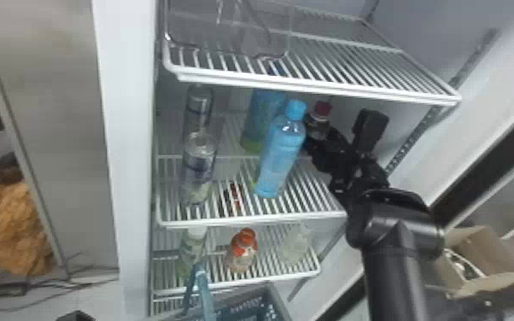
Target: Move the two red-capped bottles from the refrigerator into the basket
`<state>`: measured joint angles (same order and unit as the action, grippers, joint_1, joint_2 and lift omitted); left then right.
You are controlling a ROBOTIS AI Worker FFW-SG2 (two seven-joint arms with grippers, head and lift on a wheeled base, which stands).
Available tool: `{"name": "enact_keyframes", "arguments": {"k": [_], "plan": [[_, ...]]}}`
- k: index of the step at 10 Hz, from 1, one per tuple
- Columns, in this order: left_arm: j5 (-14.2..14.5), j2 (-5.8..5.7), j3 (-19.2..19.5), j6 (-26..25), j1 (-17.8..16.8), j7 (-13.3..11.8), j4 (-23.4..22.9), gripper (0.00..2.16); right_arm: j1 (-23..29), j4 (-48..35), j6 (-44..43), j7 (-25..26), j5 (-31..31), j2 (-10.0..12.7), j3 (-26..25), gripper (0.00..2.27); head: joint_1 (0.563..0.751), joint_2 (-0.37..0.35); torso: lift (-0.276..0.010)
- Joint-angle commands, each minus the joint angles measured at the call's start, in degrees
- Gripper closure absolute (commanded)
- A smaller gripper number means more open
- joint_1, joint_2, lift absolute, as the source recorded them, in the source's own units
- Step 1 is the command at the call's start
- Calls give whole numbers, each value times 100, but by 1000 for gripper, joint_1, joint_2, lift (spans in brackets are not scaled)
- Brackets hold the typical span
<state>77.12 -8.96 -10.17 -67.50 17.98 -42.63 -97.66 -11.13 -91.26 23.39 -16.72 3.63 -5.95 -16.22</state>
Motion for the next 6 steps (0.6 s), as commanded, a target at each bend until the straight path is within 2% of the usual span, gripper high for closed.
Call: {"name": "enact_keyframes", "arguments": {"k": [1,2,6], "plan": [[0,0,0,0,-12,0,0,1200,-54,147,37,-7,140,-21,-12,976,695,-350,0],[0,0,0,0,2,0,0,1200,-54,133,-33,-7,117,-21,-57,1305,695,-350,0],[12,0,0,0,16,0,0,1200,466,-627,-145,-16,208,-38,-217,1277,695,-350,0]]}}
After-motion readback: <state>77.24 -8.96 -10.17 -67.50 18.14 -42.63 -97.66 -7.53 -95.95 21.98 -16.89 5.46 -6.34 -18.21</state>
